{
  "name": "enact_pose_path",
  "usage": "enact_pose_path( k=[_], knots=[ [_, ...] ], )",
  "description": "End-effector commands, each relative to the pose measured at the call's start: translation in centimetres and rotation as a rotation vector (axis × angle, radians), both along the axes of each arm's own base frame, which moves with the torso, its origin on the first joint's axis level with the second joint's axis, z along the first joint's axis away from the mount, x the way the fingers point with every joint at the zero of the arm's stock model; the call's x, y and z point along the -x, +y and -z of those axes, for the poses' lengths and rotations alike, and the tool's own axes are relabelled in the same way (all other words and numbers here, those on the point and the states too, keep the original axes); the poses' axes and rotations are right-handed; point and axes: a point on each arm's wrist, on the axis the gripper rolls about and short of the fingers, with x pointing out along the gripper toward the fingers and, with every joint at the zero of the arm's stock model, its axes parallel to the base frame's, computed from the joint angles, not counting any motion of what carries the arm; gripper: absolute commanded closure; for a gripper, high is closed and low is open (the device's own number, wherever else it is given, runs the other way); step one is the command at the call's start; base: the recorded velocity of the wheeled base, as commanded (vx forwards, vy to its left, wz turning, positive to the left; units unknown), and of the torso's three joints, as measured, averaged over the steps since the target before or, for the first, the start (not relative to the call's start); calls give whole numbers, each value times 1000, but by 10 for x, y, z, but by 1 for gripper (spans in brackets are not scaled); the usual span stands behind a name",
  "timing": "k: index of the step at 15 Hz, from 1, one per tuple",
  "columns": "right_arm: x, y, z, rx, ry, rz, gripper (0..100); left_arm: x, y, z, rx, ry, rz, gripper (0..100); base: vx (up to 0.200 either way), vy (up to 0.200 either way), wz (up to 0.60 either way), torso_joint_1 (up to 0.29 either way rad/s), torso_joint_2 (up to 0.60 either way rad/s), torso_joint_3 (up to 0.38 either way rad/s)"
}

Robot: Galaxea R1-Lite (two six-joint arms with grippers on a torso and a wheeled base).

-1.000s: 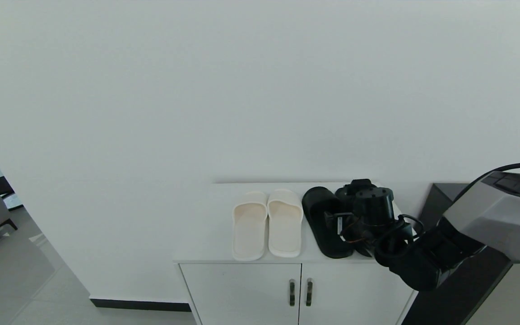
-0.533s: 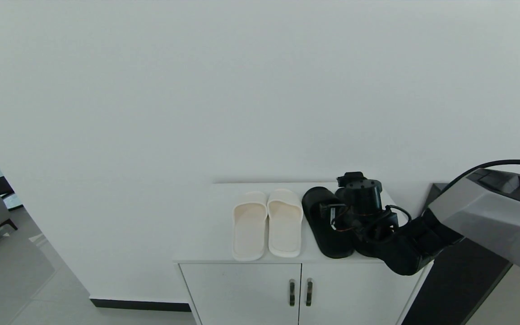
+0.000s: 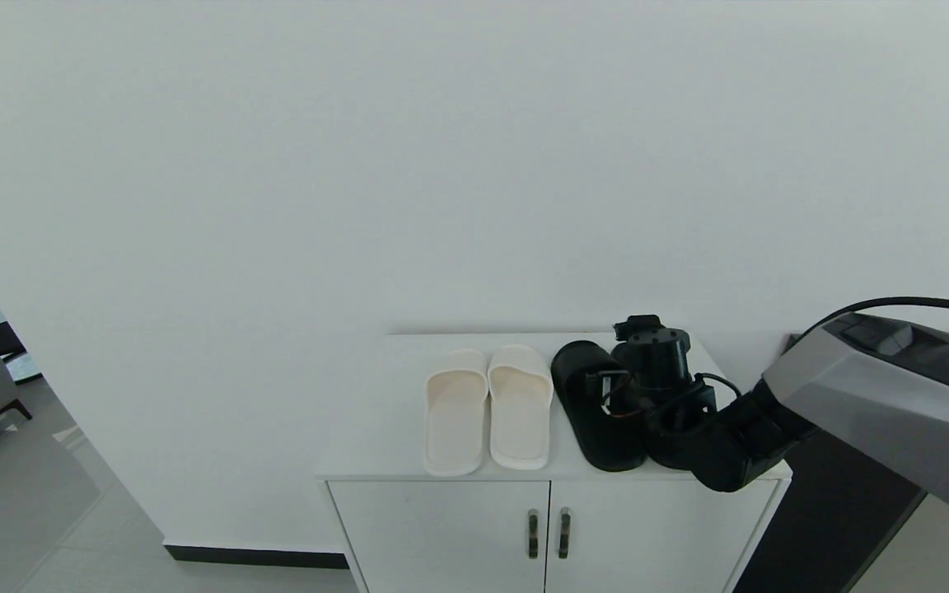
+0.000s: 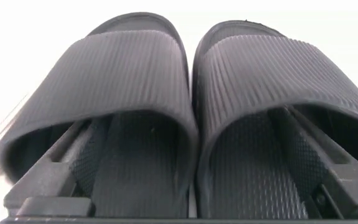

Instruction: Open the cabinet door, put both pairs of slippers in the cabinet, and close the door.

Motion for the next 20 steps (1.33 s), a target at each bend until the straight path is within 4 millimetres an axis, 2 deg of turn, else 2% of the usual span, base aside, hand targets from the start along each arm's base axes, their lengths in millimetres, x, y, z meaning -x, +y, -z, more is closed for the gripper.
enact_pose_path(
  k=[1, 6, 8, 10, 13, 14, 15, 18, 20],
  knots=[
    [-4, 1, 5, 1, 3, 2, 100, 0, 0, 0, 0, 2, -1, 100, 0, 0, 0, 0, 0, 0],
    [-9, -2, 10, -5, 4, 18, 100, 0, 0, 0, 0, 2, -1, 100, 0, 0, 0, 0, 0, 0],
    [-5, -5, -2, -7, -12, 31, 100, 0, 0, 0, 0, 2, -1, 100, 0, 0, 0, 0, 0, 0],
    [25, -7, -40, -42, -37, -48, 100, 0, 0, 0, 0, 2, -1, 100, 0, 0, 0, 0, 0, 0],
    [86, -13, -88, -93, -60, -216, 100, 0, 0, 0, 0, 2, -1, 100, 0, 0, 0, 0, 0, 0],
    [101, -15, -95, -101, -55, -257, 100, 0, 0, 0, 0, 2, -1, 100, 0, 0, 0, 0, 0, 0],
    [131, -19, -104, -111, -39, -339, 100, 0, 0, 0, 0, 2, -2, 100, 0, 0, 0, 0, 0, 0],
    [190, -30, -105, -134, 4, -536, 100, 0, 0, 0, 0, 2, -1, 100, 0, 0, 0, 0, 0, 0],
    [209, -34, -108, -169, 21, -661, 100, 0, 0, 0, 0, 2, -1, 100, 0, 0, 0, 0, 0, 0]
  ],
)
